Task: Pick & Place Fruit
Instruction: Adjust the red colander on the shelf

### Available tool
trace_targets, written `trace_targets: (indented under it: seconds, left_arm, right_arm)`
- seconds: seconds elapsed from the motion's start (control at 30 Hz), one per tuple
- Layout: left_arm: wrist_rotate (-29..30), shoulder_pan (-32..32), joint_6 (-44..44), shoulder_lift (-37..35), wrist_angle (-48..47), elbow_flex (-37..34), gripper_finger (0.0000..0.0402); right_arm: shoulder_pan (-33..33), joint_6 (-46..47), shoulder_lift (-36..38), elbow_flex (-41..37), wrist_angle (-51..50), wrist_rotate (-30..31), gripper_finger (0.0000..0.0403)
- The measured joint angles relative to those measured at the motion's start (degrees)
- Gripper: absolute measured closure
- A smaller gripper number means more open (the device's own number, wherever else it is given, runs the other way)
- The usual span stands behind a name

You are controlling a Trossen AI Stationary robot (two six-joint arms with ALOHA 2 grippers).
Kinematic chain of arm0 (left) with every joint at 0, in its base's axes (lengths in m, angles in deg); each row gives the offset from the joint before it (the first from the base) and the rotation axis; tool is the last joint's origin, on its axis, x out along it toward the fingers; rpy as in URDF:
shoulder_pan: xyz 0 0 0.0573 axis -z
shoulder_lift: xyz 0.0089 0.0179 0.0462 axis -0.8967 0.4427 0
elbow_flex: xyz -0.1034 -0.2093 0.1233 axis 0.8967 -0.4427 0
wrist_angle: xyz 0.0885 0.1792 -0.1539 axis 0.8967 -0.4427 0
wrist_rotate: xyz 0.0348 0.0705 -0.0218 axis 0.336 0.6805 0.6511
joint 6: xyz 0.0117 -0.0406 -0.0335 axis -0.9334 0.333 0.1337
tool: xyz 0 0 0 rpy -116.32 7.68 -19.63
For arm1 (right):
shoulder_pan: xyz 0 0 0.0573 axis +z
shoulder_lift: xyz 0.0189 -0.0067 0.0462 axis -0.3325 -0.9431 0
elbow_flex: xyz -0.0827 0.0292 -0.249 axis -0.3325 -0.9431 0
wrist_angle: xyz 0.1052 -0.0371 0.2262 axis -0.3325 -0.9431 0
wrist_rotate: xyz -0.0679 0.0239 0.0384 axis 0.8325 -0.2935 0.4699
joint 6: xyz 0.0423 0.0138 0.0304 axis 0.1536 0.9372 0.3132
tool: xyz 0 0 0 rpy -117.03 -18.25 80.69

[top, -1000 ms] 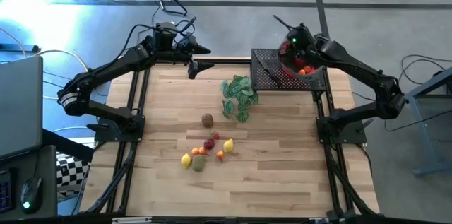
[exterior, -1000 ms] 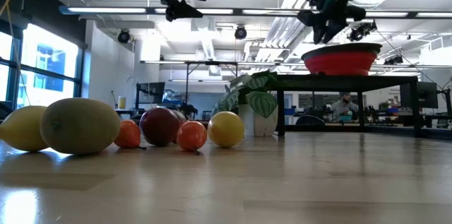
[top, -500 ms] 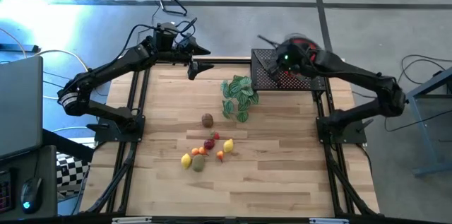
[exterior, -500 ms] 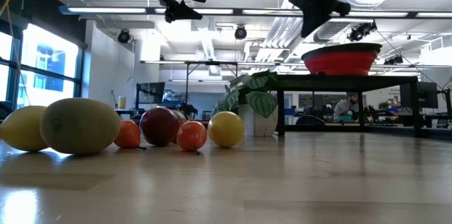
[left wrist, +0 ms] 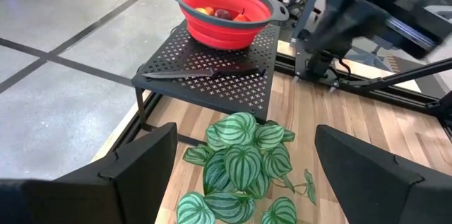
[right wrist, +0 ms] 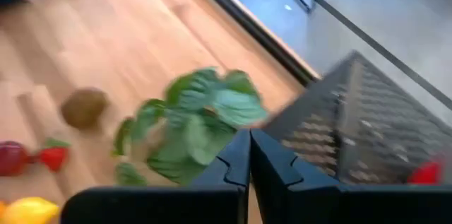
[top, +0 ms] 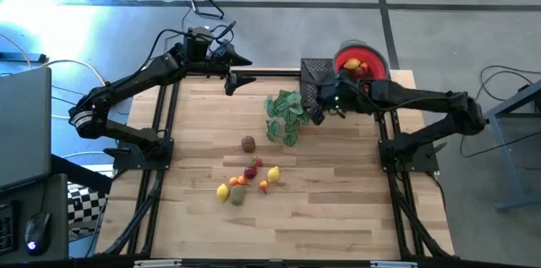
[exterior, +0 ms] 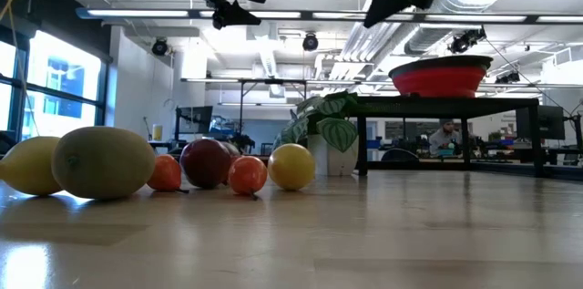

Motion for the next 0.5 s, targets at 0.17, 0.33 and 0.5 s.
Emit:
trace_targets:
  seconds: [0.17,0.33,0.5]
  left_arm:
    - [0.0,0.0,0.0,0.0,0.0,0.0,0.0073]
    - [0.0,0.0,-0.1,0.0,-1.4,0.0,0.0073]
    - [0.0,0.0,-2.8,0.0,-1.3,0.0,0.0073]
  right_arm:
    - [2.4,0.6,-1.0,-0.4,8.7,0.1,0.0399]
    - [4.2,1.5,-2.1,-2.9,21.0,0.1,0.0399]
    - [5.5,0.3,-2.2,-7.3,31.0,0.0,0.0399]
